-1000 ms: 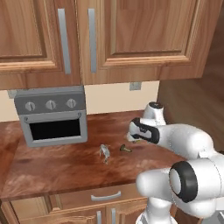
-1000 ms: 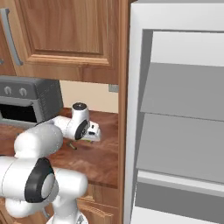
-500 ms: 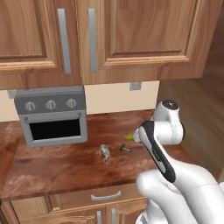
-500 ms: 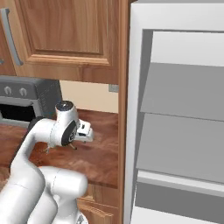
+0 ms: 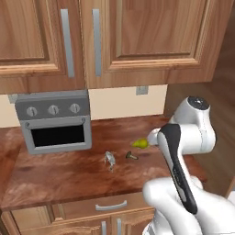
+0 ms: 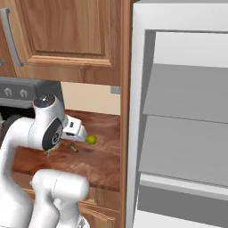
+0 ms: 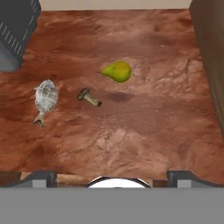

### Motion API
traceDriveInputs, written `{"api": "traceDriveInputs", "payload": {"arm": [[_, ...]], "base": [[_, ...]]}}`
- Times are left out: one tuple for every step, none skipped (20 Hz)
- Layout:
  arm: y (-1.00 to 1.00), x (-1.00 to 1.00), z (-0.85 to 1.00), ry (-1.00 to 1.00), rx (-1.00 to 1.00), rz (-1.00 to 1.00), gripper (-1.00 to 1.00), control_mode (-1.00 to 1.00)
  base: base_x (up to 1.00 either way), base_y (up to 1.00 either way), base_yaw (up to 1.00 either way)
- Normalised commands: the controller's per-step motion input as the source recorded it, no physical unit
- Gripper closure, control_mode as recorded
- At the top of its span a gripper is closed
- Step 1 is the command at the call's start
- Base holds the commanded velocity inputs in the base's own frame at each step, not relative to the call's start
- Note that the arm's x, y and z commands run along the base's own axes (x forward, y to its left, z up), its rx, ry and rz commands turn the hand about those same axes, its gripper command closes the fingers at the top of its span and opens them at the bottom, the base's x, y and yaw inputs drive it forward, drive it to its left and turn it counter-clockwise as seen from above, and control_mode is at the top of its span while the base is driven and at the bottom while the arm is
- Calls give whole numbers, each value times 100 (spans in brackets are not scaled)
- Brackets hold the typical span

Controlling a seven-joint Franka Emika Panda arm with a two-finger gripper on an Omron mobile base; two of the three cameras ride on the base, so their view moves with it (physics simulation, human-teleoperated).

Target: Open the fridge, remove the pear, mushroom, and fish, and place them on any counter.

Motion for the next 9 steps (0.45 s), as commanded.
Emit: {"api": "traceDriveInputs", "payload": {"arm": [[0,-96,74,0,0,-8,-100,-100],[0,-99,68,0,0,-9,-100,-100],[0,-94,66,0,0,-9,-100,-100],[0,-94,63,0,0,-8,-100,-100],[0,-96,64,0,0,-8,-100,-100],[0,-91,61,0,0,-9,-100,-100],[0,-89,59,0,0,-9,-100,-100],[0,-79,60,0,0,-8,-100,-100],[0,-62,58,0,0,-8,-100,-100]], "base": [[0,0,0],[0,0,0],[0,0,0],[0,0,0],[0,0,0],[0,0,0],[0,0,0],[0,0,0],[0,0,0]]}}
